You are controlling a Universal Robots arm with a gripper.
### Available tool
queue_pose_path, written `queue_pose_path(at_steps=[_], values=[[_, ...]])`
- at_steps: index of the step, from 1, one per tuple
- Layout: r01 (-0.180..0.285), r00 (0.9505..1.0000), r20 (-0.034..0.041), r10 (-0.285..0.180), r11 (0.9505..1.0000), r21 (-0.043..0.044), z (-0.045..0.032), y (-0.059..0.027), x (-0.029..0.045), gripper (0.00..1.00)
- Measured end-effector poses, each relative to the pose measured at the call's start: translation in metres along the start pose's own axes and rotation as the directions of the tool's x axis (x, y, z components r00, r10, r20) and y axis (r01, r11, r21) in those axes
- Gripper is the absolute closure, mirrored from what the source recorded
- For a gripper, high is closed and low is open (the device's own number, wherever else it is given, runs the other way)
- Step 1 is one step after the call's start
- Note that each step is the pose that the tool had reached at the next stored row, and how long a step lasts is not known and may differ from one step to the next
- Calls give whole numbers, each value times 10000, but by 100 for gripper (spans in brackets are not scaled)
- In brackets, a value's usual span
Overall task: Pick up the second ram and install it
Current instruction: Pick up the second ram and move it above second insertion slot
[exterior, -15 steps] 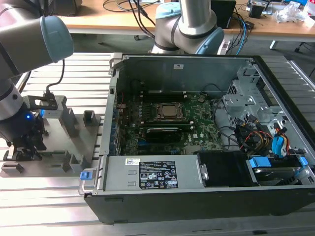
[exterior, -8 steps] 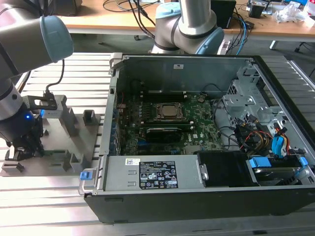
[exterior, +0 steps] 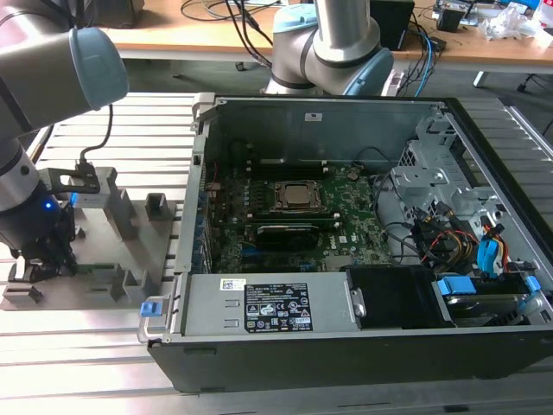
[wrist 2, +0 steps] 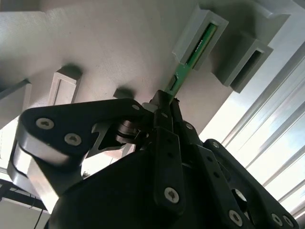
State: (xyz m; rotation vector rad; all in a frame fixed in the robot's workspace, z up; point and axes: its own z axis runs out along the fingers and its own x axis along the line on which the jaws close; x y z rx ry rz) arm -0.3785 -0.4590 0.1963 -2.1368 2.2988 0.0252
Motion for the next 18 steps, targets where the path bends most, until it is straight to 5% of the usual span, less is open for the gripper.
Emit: queue_pose_path(at_steps=[8, 18], values=[[0, 10000, -1, 0, 10000, -2, -17, 6, 0, 86], [0, 10000, 1, 0, 10000, 1, -211, 7, -3, 86]])
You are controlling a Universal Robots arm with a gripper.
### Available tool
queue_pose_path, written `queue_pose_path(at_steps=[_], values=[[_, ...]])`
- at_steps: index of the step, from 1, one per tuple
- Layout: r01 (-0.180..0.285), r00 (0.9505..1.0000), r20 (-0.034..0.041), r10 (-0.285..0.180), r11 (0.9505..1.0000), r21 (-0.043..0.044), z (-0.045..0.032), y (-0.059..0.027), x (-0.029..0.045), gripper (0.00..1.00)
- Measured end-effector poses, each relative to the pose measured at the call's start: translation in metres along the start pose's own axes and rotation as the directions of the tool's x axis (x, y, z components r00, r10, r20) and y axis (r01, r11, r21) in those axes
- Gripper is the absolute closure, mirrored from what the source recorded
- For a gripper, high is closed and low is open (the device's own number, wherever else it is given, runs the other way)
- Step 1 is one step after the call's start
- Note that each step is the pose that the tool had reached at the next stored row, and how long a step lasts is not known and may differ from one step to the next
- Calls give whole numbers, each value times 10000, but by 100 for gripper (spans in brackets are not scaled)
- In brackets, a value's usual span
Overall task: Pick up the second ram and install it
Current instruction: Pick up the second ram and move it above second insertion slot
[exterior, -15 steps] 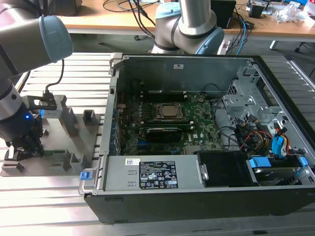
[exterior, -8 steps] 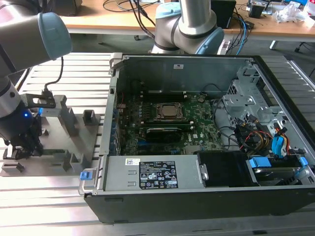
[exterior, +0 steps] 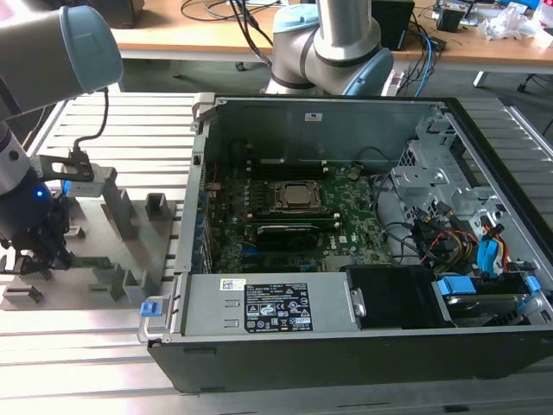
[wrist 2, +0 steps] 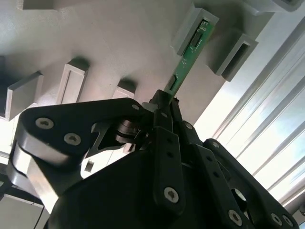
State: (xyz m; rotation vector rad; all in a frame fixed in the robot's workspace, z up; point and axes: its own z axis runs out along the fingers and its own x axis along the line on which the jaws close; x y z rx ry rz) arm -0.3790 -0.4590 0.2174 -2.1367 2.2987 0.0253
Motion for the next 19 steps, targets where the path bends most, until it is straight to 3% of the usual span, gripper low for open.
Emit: queue_pose_path(at_steps=[7, 15, 19], values=[[0, 10000, -1, 0, 10000, -1, -71, 1, -1, 86], [0, 10000, -1, 0, 10000, -1, -306, 3, -4, 86], [0, 10000, -1, 0, 10000, -1, -361, 4, -5, 86]])
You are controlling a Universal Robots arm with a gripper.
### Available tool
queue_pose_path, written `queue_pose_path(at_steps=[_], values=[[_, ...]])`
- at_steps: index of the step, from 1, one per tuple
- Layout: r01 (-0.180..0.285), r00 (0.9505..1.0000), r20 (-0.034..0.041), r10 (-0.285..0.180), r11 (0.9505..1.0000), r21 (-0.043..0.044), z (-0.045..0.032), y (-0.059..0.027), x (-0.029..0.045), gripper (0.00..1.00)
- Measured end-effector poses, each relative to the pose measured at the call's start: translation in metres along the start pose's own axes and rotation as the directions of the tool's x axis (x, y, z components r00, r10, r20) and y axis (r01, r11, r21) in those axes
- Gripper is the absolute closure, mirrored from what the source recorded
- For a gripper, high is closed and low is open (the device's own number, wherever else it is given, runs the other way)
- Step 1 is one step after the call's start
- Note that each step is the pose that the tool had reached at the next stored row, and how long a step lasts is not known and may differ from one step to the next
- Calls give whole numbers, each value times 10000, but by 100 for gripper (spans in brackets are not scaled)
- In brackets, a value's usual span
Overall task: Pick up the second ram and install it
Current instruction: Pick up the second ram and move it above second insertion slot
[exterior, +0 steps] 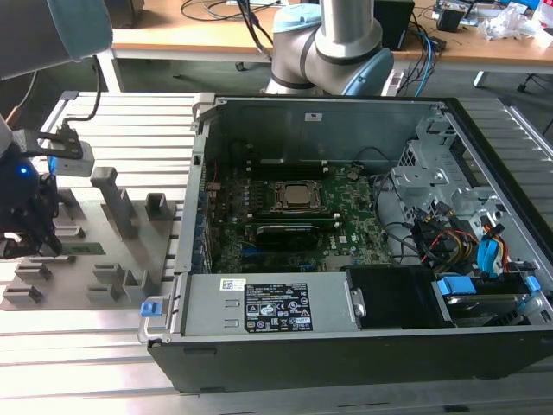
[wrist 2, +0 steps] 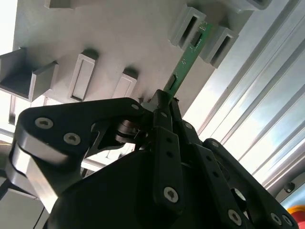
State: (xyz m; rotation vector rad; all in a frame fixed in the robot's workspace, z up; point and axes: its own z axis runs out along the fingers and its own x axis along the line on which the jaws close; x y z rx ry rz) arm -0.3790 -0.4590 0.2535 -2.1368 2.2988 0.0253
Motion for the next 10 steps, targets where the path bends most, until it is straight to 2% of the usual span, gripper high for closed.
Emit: queue_pose_path(at_steps=[10], values=[[0, 10000, 0, 0, 10000, 0, -139, 1, -2, 86]])
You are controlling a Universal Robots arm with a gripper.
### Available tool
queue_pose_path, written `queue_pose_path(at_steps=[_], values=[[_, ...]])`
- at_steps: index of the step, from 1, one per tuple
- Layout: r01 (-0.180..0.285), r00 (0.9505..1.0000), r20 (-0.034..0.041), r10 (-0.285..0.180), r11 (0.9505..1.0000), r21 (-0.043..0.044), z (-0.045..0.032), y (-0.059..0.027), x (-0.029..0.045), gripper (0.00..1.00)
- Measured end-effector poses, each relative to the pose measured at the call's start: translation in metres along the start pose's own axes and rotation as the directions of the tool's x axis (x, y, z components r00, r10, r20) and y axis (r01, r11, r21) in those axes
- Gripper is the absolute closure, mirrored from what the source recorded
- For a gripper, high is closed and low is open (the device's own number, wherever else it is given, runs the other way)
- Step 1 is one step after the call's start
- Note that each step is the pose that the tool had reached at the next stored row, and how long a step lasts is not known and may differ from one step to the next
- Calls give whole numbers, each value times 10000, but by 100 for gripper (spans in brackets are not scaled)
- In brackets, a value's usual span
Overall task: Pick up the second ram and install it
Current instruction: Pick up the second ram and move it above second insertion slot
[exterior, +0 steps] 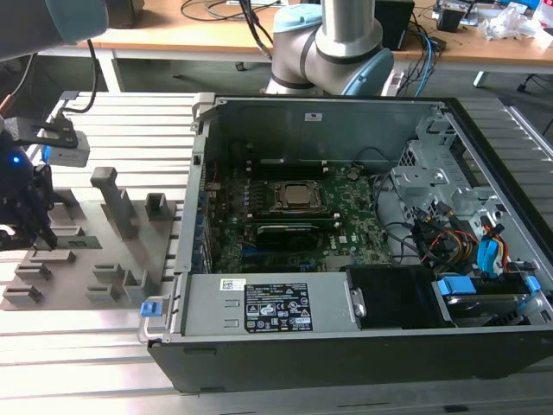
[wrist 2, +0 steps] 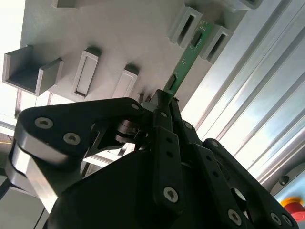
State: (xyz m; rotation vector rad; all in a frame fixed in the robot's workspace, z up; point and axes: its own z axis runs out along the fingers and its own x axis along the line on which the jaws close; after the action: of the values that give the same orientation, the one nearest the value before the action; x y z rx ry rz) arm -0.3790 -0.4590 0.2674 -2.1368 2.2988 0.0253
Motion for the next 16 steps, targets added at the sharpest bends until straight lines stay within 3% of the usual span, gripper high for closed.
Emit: queue_pose_path(at_steps=[4, 9, 16], values=[[0, 10000, 0, 0, 10000, 0, -71, 1, -1, 86], [0, 10000, 0, 0, 10000, 0, -215, 2, -3, 86], [0, 10000, 0, 0, 10000, 0, -321, 3, -4, 86]])
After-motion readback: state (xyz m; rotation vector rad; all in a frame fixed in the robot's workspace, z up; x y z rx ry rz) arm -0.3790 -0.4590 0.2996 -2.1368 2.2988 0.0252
